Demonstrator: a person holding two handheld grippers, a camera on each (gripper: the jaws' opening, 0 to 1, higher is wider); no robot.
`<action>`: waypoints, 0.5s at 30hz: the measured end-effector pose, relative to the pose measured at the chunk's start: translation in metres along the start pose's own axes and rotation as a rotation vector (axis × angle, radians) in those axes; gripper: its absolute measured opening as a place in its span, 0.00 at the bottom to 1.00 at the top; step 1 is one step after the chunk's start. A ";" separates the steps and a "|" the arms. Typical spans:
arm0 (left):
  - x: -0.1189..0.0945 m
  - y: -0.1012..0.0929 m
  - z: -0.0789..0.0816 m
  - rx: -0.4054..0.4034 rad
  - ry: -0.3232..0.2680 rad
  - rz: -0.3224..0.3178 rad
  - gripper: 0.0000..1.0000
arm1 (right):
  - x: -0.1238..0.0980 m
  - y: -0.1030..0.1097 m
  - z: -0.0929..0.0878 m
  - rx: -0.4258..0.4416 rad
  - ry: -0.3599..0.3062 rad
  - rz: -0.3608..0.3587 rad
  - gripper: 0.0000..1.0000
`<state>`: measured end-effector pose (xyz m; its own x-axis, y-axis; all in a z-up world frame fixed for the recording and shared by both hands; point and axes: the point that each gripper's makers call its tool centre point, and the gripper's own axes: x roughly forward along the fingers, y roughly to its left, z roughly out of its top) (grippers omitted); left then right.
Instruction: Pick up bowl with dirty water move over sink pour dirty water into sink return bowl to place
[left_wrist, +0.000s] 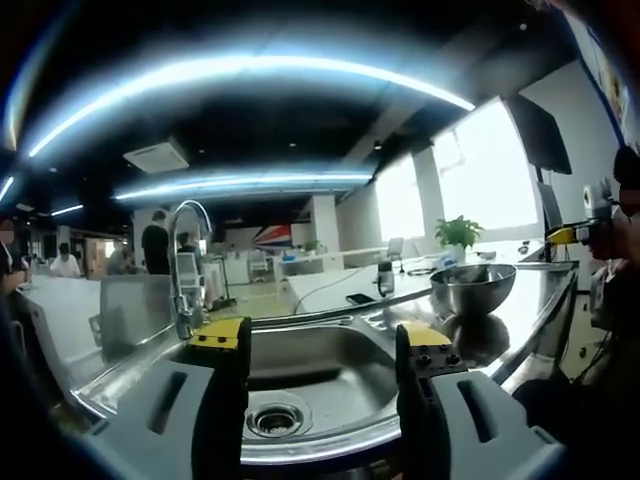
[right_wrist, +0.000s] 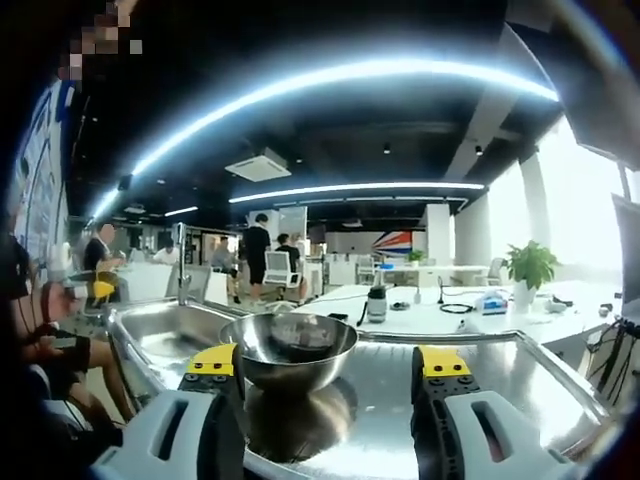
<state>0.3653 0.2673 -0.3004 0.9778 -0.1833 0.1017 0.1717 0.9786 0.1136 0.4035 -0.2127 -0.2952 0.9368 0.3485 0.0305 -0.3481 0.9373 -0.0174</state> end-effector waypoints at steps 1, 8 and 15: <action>0.000 0.000 0.000 0.001 0.001 0.000 0.58 | 0.001 0.000 0.001 0.004 -0.003 0.001 0.61; 0.000 0.003 0.000 -0.004 -0.002 0.007 0.58 | 0.005 -0.002 0.024 0.122 -0.103 0.002 0.47; 0.002 0.000 -0.001 -0.005 -0.001 -0.001 0.58 | 0.013 0.001 0.015 0.043 -0.016 0.023 0.54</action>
<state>0.3671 0.2670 -0.3013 0.9775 -0.1846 0.1022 0.1734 0.9788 0.1092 0.4152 -0.2075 -0.2794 0.9280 0.3697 0.0462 -0.3710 0.9283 0.0251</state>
